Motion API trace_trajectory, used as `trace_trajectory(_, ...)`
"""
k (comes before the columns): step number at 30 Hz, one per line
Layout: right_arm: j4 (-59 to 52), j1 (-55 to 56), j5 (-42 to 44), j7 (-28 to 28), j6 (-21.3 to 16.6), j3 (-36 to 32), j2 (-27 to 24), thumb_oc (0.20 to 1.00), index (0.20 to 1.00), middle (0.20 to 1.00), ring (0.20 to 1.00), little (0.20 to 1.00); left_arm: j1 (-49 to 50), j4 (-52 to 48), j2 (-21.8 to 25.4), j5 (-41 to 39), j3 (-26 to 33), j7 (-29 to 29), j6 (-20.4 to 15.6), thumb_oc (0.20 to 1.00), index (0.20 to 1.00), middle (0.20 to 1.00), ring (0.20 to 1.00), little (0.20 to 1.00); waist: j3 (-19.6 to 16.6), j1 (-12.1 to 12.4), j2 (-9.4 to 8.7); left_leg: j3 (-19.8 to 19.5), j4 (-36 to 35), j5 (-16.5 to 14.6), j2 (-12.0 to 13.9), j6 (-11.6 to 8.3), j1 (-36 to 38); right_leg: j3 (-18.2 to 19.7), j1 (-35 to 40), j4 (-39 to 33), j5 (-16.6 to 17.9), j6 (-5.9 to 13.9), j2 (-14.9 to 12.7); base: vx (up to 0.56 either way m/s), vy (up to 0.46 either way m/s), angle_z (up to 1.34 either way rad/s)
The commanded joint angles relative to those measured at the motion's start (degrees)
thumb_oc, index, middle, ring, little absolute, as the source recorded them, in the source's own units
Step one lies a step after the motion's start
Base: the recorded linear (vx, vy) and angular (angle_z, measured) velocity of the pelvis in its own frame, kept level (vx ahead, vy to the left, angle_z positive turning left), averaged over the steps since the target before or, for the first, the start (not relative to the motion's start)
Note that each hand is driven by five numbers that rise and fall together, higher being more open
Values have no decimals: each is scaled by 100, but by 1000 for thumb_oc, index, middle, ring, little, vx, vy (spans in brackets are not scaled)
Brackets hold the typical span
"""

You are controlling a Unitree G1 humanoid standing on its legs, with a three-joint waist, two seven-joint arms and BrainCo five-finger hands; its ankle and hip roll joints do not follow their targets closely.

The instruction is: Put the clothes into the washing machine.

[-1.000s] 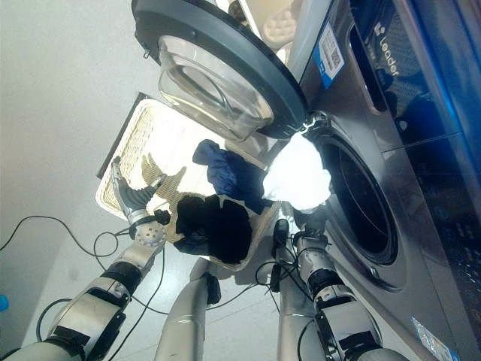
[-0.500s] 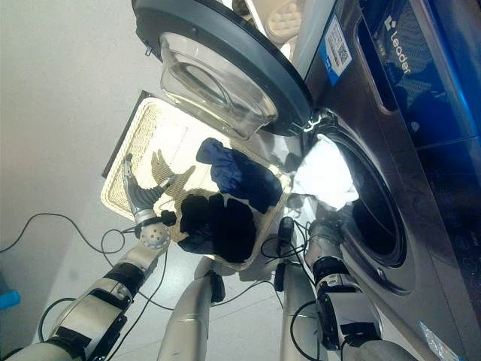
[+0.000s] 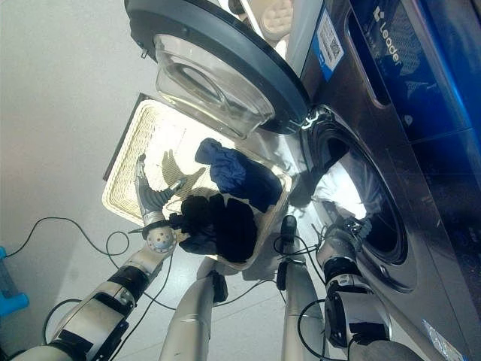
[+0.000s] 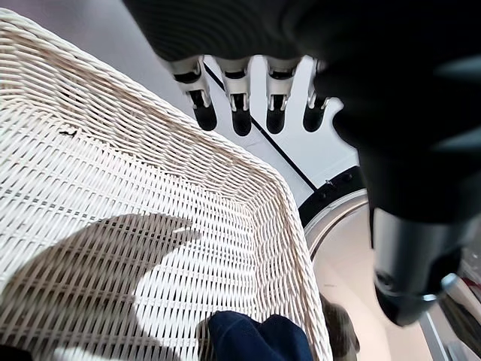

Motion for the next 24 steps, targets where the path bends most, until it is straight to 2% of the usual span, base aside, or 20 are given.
trace_trajectory(1, -269, 86, 81, 249, -392, -345, -290, 200, 200, 200, 200, 200, -179, -116, -188, 117, -34, -250, -61, 1000, 1000, 1000, 1000, 1000, -150, -55, 258, 46, 734, -783, -491, -232, -229, -378, 77, -119, 190, 599, 21, 0, 0, 0)
trace_trajectory(3, -325, 83, 81, 285, -442, -382, -287, 200, 200, 200, 200, 200, -171, -128, -192, 92, -74, -370, -3, 1000, 1000, 1000, 1000, 1000, -150, -56, 270, 52, 740, -791, -500, -234, -217, -377, 88, -126, 191, 605, 13, 0, 0, 0)
trace_trajectory(6, -555, 7, 81, 231, -792, -426, -336, 200, 200, 200, 200, 200, -123, -183, -179, 257, -263, -558, 203, 1000, 1000, 1000, 1000, 1000, -150, -44, 309, 76, 733, -792, -513, -236, -205, -394, 99, -164, 209, 615, -12, 0, 0, 0)
trace_trajectory(10, -900, -144, 81, -126, -1558, -478, -565, 200, 200, 200, 200, 200, -17, -202, -30, 406, -543, -673, 359, 1000, 1000, 1000, 1000, 1000, -150, -13, 328, 82, 704, -786, -506, -247, -200, -429, 105, -223, 256, 624, -33, 0, 0, 0)
trace_trajectory(16, -993, -339, 81, -750, -2446, -513, -953, 200, 200, 200, 200, 200, 52, -223, 155, 430, -655, -781, 277, 1000, 1000, 1000, 1000, 1000, -150, 46, 310, 83, 707, -797, -481, -240, -224, -478, 103, -253, 289, 631, -61, -9, -33, 0)
trace_trajectory(20, -928, -450, 81, -916, -2689, -556, -1269, 200, 200, 200, 200, 200, 9, -316, 299, 398, -754, -789, 214, 1000, 1000, 1000, 1000, 1000, -150, 53, 309, 76, 740, -814, -459, -236, -259, -499, 55, -215, 316, 638, -86, -4, -28, 0)
trace_trajectory(24, -958, -511, 81, -1044, -2822, -524, -1384, 200, 200, 200, 200, 200, -37, -458, 327, 403, -792, -718, 232, 1000, 1000, 1000, 1000, 1000, -150, 48, 295, 82, 759, -818, -464, -232, -299, -505, 19, -220, 338, 644, -101, 0, 0, 0)
